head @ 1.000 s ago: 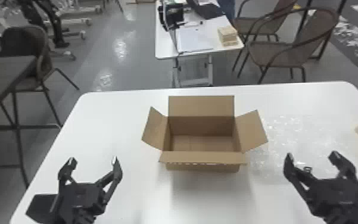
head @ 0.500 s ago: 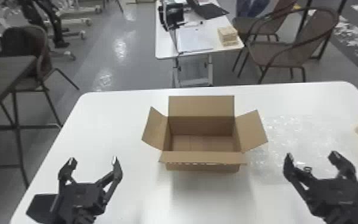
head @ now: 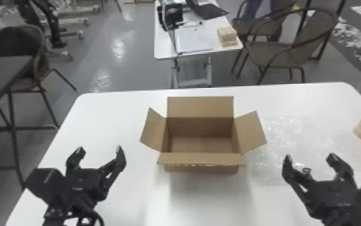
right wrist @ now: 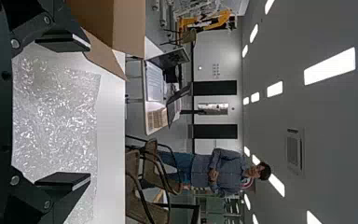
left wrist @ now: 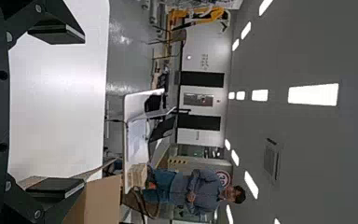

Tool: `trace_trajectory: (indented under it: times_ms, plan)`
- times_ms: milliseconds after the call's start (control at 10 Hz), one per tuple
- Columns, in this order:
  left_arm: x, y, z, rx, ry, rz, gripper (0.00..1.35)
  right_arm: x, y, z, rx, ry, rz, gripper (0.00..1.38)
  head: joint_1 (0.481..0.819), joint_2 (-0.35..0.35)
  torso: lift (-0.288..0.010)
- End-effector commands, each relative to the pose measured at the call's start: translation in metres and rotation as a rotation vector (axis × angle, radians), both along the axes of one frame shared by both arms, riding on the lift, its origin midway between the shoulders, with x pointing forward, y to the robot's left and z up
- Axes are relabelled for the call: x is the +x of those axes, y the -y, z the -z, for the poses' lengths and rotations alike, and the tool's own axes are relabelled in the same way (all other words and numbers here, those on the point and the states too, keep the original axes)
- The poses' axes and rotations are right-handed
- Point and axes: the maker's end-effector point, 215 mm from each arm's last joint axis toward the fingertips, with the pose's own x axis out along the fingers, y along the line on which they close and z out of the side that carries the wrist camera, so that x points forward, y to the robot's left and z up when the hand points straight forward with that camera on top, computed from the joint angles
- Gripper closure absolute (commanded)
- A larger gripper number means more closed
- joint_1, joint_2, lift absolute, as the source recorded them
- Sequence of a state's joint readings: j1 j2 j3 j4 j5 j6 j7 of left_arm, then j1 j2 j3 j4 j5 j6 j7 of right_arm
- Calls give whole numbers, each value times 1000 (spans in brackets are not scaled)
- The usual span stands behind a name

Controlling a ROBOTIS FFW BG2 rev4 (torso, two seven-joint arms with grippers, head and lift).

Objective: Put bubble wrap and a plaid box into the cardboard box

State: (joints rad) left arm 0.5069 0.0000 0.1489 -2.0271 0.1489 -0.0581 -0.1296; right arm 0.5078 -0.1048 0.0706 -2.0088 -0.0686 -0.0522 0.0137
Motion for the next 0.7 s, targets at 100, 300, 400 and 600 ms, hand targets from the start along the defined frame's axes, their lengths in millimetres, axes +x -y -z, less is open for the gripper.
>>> trace_trajectory:
  times_ms: [100,300,400,600]
  plan:
    - [28,9,17,-172,-141,86,259,0,-1,0,3,0,-2,315,695,110,-104]
    - [42,13,17,-231,-175,147,277,2,-5,1,6,-1,-9,320,695,97,-104]
    - [47,18,22,-284,-188,177,282,4,-7,-1,8,4,-13,320,695,96,-104]
    - [57,38,31,-385,-217,251,275,6,-11,-2,10,8,-24,321,695,91,-104]
